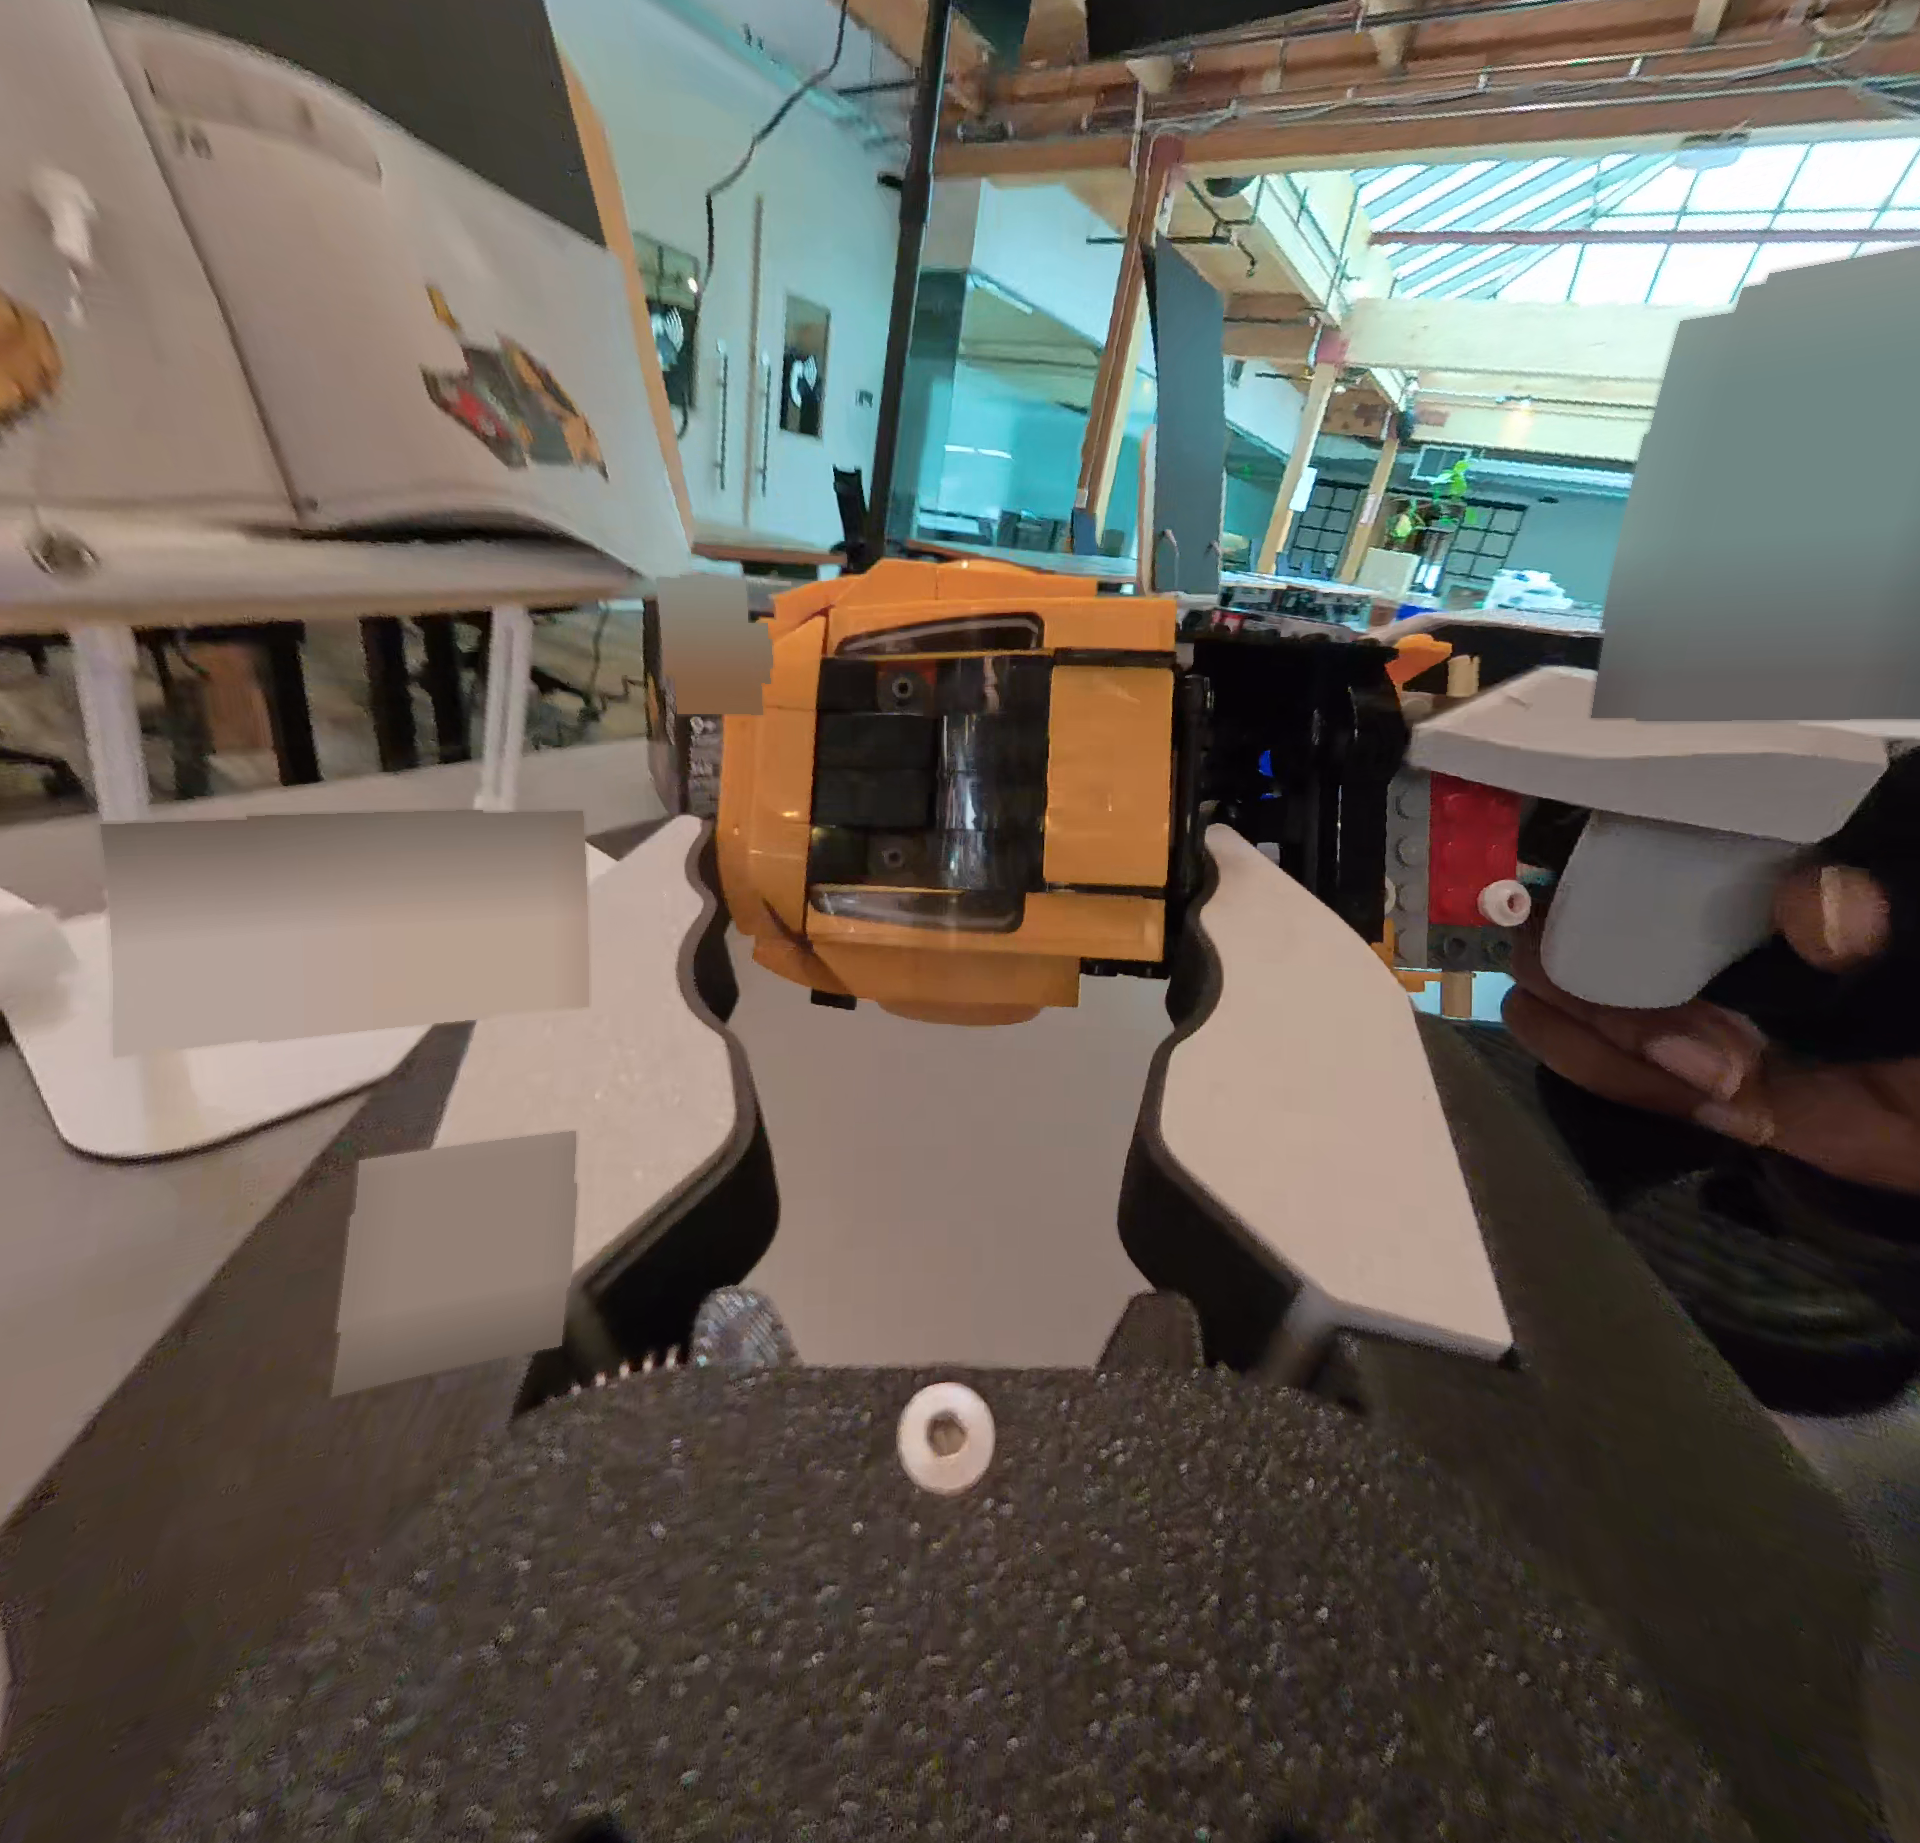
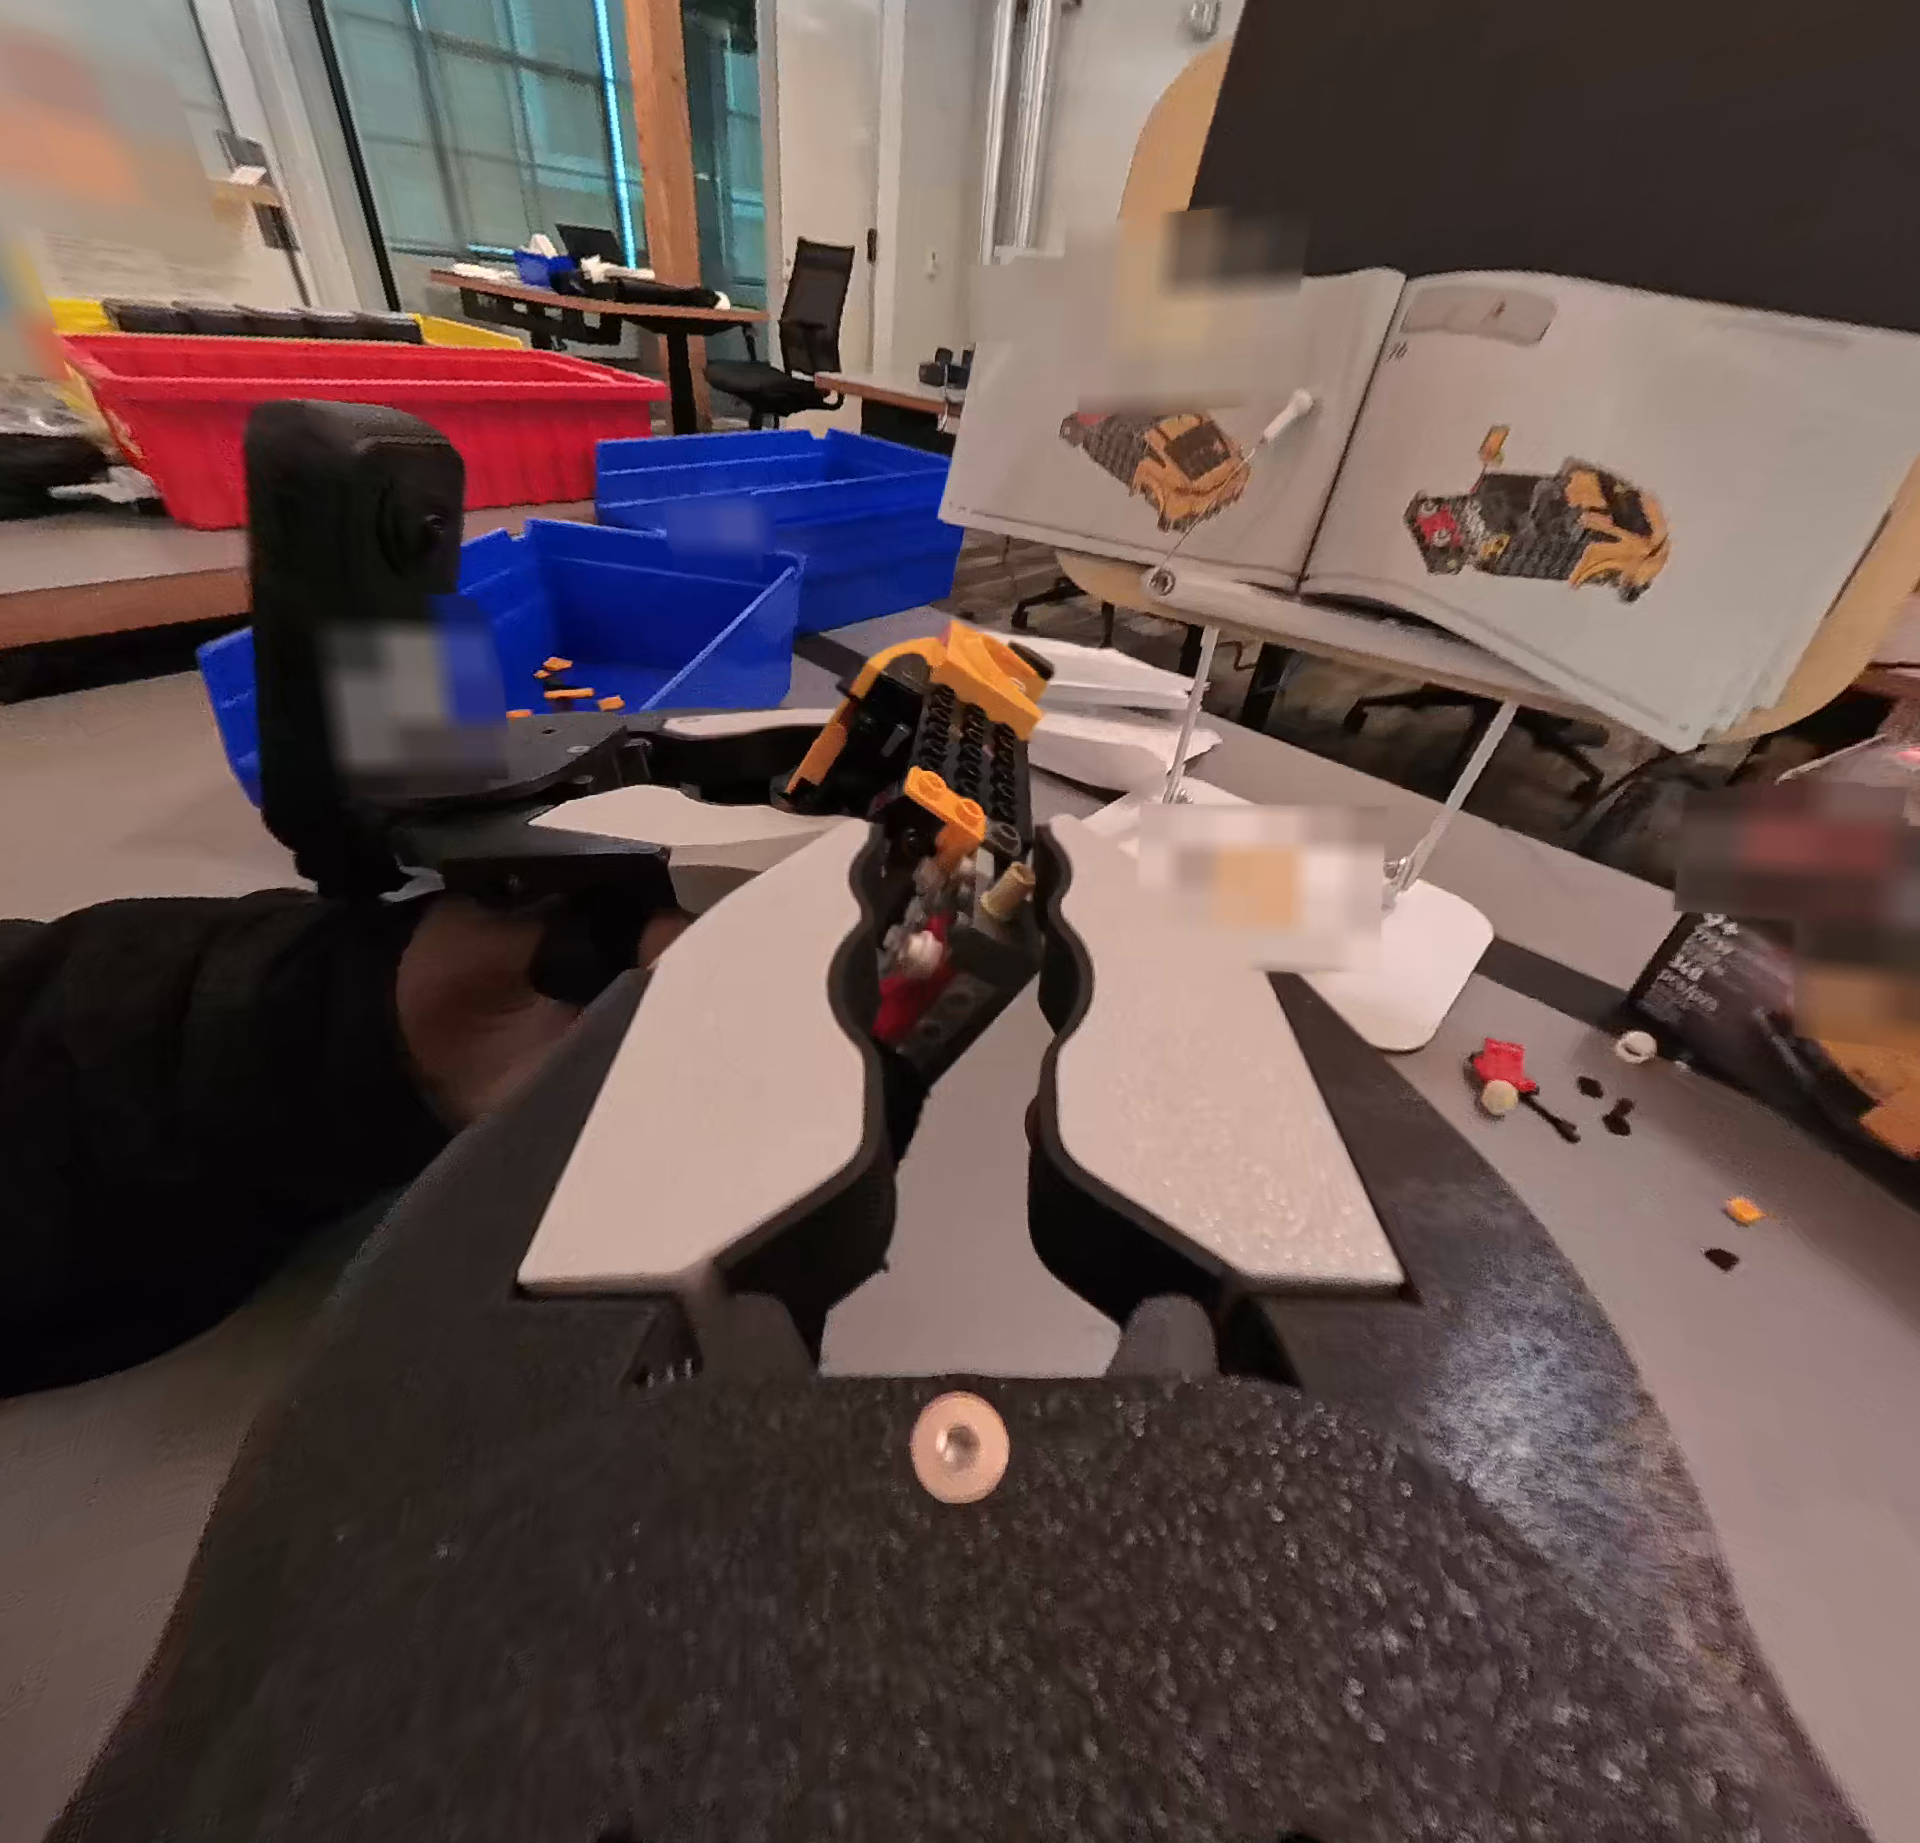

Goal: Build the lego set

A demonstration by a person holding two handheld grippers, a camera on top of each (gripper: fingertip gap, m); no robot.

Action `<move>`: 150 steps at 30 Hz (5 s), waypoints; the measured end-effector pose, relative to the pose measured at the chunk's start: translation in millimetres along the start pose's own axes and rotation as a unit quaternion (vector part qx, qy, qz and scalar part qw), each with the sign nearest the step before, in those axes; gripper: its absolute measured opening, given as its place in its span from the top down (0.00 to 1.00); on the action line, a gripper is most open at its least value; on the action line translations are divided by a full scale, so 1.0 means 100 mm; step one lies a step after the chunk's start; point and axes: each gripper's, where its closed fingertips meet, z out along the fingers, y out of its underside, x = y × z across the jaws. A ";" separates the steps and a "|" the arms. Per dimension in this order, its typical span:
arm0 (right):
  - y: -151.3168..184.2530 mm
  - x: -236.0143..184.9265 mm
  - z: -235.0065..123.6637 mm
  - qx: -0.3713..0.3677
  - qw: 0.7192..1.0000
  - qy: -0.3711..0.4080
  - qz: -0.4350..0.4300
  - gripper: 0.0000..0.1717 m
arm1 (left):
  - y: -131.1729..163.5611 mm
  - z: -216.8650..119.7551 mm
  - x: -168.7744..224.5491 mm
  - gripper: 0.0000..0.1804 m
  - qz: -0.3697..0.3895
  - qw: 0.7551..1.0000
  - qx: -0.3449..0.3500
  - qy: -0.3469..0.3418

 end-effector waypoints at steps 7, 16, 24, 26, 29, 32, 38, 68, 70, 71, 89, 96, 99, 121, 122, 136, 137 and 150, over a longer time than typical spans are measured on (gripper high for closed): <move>0.01 0.00 0.00 -0.018 1.000 0.000 0.005 0.79 | 0.18 0.06 0.00 0.54 -0.149 0.987 -0.041 0.051; -0.07 0.01 -0.06 -0.009 1.000 -0.006 0.019 0.79 | 0.33 0.09 0.00 0.54 -0.261 0.959 -0.073 0.082; -0.02 0.14 -0.07 -0.024 0.996 -0.010 0.081 0.81 | 0.34 0.07 -0.10 0.54 -0.212 0.973 -0.080 0.031; 0.03 0.18 -0.04 -0.038 0.993 -0.014 0.109 0.80 | 0.33 0.06 -0.14 0.54 -0.143 0.986 -0.084 -0.004; 0.12 0.25 0.02 -0.064 0.987 -0.021 0.148 0.80 | 0.25 0.05 -0.14 0.55 -0.027 0.995 -0.081 -0.046; 0.23 0.26 0.05 -0.098 0.980 -0.045 0.166 0.81 | 0.18 0.03 -0.13 0.54 0.061 0.992 -0.080 -0.076; 0.27 0.23 0.01 -0.140 0.977 -0.078 0.143 0.85 | 0.12 0.01 -0.14 0.54 0.129 0.983 -0.082 -0.106; 0.22 0.18 0.10 -0.031 0.977 -0.074 0.196 0.91 | -0.08 -0.06 -0.14 0.54 0.144 0.980 -0.054 -0.123; 0.21 0.17 0.10 -0.024 0.981 -0.066 0.178 0.91 | -0.08 -0.07 -0.15 0.54 0.140 0.981 -0.054 -0.121; 0.21 0.17 0.10 -0.022 0.983 -0.063 0.173 0.91 | -0.08 -0.07 -0.15 0.54 0.140 0.981 -0.055 -0.121; 0.15 0.12 0.04 -0.043 0.990 -0.050 0.128 0.78 | 0.26 0.04 -0.11 0.54 -0.086 0.991 -0.101 -0.014; -0.12 0.04 -0.26 0.018 0.987 -0.117 0.109 0.77 | 0.24 0.03 -0.06 0.54 -0.217 0.970 -0.084 0.064; -0.16 0.11 -0.34 0.033 0.987 -0.119 0.102 0.78 | 0.25 0.04 -0.03 0.54 -0.237 0.964 -0.082 0.083; 1.44 0.08 -0.39 -0.316 0.922 -0.185 -0.128 1.00 | 1.61 -0.04 -0.07 0.54 0.023 0.866 -0.499 0.006; 1.49 0.08 -0.36 -0.325 0.918 -0.179 -0.138 1.00 | 1.62 -0.03 -0.07 0.54 0.035 0.863 -0.504 0.005; 1.79 0.06 -0.19 -0.413 0.887 -0.133 -0.157 1.00 | 1.63 -0.07 -0.06 0.54 0.063 0.848 -0.526 0.011; 1.79 0.06 -0.19 -0.420 0.883 -0.132 -0.159 1.00 | 1.63 -0.07 -0.06 0.54 0.063 0.847 -0.527 0.013; 1.80 0.07 -0.22 -0.464 0.815 -0.118 -0.327 1.00 | 1.63 -0.14 -0.05 0.54 0.071 0.820 -0.567 0.027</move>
